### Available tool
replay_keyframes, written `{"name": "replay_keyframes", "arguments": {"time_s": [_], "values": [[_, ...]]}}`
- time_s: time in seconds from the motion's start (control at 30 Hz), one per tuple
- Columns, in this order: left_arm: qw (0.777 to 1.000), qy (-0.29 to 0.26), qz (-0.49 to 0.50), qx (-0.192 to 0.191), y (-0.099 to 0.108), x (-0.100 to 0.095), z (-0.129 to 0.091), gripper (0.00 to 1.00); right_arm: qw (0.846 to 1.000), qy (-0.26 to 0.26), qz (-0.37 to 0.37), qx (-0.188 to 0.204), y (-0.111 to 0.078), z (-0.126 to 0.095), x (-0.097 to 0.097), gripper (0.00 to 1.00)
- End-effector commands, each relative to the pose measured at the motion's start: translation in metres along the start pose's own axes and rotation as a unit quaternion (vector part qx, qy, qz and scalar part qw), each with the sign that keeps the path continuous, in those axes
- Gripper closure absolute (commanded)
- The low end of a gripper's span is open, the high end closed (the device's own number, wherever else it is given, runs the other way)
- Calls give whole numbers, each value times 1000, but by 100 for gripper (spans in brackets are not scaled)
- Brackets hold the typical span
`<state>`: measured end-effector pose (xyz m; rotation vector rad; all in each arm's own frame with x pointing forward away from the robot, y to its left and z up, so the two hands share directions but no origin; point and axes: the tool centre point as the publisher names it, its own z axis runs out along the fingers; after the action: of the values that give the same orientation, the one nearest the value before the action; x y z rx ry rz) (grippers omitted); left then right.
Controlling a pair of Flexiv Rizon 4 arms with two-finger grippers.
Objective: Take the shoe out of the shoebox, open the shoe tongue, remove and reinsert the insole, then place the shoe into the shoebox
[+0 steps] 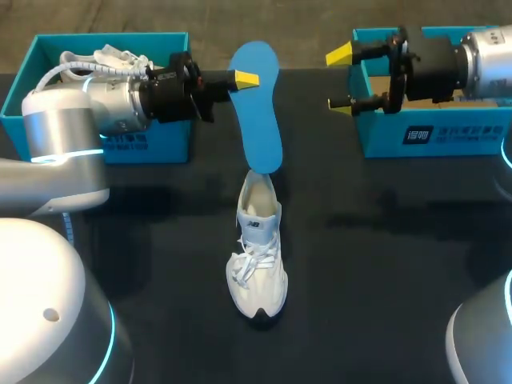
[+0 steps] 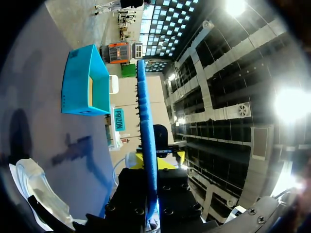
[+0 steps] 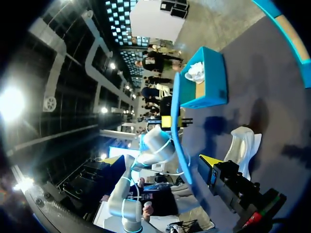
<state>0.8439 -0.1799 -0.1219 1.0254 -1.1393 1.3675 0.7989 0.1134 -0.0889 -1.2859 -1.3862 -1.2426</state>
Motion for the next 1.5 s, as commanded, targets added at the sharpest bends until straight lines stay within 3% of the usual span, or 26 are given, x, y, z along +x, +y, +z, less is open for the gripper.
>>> {"name": "replay_keyframes", "arguments": {"time_s": [0.03,0.2,0.6,0.73,0.9,1.03,1.13,1.2,1.27,1.47,1.5], "values": [[1000,0,0,1,1,0,0,100,1000,-8,-13,-6,-2,-4,-15,0],[1000,0,0,1,1,0,0,100,1000,-12,-9,-14,-3,-6,-25,0],[1000,0,0,1,1,0,0,100,1000,-12,-9,-14,-3,-6,-25,0],[992,-7,120,-23,-4,4,-5,100,1000,-12,-9,-14,-3,-6,-25,0],[963,-25,264,-39,-11,13,-9,100,1000,-12,-9,-14,-3,-6,-25,0],[906,-60,413,-75,-16,19,-8,100,1000,-12,-9,-14,-3,-6,-25,0],[834,-74,534,-114,-15,21,-5,100,1000,-12,-9,-14,-3,-6,-25,0],[816,-64,564,-112,-15,21,-2,100,1000,-12,-9,-14,-3,-6,-25,0],[781,-81,605,-133,-15,20,-2,100,1000,-12,-9,-14,-3,-6,-25,0],[697,-87,701,-124,-15,23,-5,100,1000,-12,-9,-14,-3,-6,-25,0],[697,-87,701,-124,-15,23,-5,100,1000,-12,-9,-14,-3,-6,-25,0]]}}
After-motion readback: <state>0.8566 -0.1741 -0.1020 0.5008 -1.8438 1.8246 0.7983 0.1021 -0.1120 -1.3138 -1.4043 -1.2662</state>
